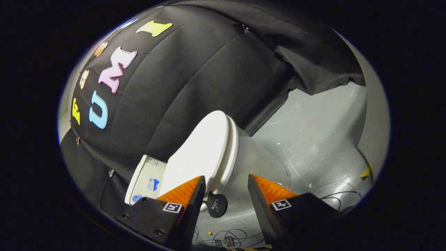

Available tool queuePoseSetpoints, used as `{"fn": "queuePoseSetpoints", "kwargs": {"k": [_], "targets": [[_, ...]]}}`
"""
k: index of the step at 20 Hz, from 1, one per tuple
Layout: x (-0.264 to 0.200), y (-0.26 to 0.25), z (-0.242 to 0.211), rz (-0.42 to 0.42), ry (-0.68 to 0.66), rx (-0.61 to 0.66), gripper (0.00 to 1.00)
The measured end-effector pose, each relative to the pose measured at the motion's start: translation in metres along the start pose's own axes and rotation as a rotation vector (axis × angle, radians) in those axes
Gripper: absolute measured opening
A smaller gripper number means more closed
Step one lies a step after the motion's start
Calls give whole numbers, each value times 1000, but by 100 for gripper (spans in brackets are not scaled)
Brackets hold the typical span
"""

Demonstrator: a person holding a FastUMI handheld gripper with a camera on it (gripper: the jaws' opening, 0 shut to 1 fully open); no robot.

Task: Open the toilet lid.

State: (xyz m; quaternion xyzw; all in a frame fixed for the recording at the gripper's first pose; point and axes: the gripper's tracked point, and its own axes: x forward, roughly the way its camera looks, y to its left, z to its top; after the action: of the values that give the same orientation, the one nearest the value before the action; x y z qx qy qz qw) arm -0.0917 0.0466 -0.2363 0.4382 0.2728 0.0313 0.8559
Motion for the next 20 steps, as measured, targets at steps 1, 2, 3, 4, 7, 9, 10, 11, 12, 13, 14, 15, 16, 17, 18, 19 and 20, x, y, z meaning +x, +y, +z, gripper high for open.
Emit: {"fn": "queuePoseSetpoints", "kwargs": {"k": [1, 2, 3, 4, 7, 9, 10, 11, 12, 13, 14, 15, 16, 17, 18, 19, 20], "targets": [[0, -1, -3, 1, 20, 22, 77], [1, 0, -7, 10, 32, 49, 78], [0, 1, -9, 20, 43, 73, 78], [0, 1, -9, 27, 49, 96, 77], [2, -8, -14, 18, 53, 141, 61], [2, -7, -20, 32, 101, 221, 53], [1, -6, -23, 49, 114, 263, 53], [-2, -7, -24, 55, 117, 288, 53], [-2, -6, -27, 64, 119, 298, 53], [-2, -7, -28, 62, 122, 308, 53], [-1, -9, -31, 65, 131, 320, 53], [2, 0, -34, 95, 127, 362, 53], [-19, 3, -18, 89, 119, 373, 17], [0, 7, -32, 107, 142, 354, 19], [-1, 6, -35, 115, 148, 354, 20], [-4, 6, -33, 119, 147, 357, 20], [-5, 6, -34, 117, 141, 332, 20]]}}
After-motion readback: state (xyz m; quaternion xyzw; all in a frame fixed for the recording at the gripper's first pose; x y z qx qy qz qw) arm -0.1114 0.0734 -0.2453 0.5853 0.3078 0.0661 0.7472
